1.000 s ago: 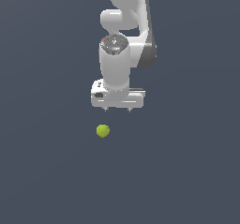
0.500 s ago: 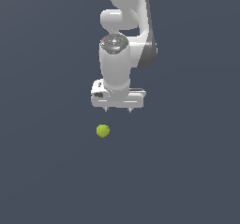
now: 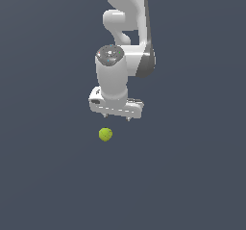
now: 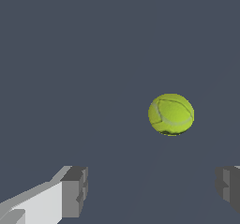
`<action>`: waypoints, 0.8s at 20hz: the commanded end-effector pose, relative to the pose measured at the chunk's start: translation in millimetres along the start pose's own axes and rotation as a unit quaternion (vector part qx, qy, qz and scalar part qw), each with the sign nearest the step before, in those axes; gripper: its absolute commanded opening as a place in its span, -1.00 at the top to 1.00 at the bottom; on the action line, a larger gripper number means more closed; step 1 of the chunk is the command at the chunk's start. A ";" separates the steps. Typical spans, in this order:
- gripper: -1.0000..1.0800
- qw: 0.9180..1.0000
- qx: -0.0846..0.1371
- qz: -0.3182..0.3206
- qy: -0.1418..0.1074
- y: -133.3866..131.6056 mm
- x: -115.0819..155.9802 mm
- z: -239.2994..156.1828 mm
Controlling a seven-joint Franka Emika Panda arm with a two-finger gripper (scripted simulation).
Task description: Pick up the object and move it to a goal position.
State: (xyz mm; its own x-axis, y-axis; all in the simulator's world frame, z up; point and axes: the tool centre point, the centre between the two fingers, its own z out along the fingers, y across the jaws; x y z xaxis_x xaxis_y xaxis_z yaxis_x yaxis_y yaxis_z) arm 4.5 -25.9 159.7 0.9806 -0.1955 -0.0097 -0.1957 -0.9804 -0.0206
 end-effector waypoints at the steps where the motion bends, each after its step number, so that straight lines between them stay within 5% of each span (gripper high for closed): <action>1: -0.92 1.000 0.000 0.032 0.000 7.6 4.7 9.2; 16: -0.92 0.978 -0.008 0.210 0.006 53.8 27.9 62.0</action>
State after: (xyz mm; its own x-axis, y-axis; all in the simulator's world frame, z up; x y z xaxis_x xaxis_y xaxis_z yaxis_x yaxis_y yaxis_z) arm 20.1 -79.8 99.4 0.8264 -0.5631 -0.0038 -0.5631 -0.8264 -0.0029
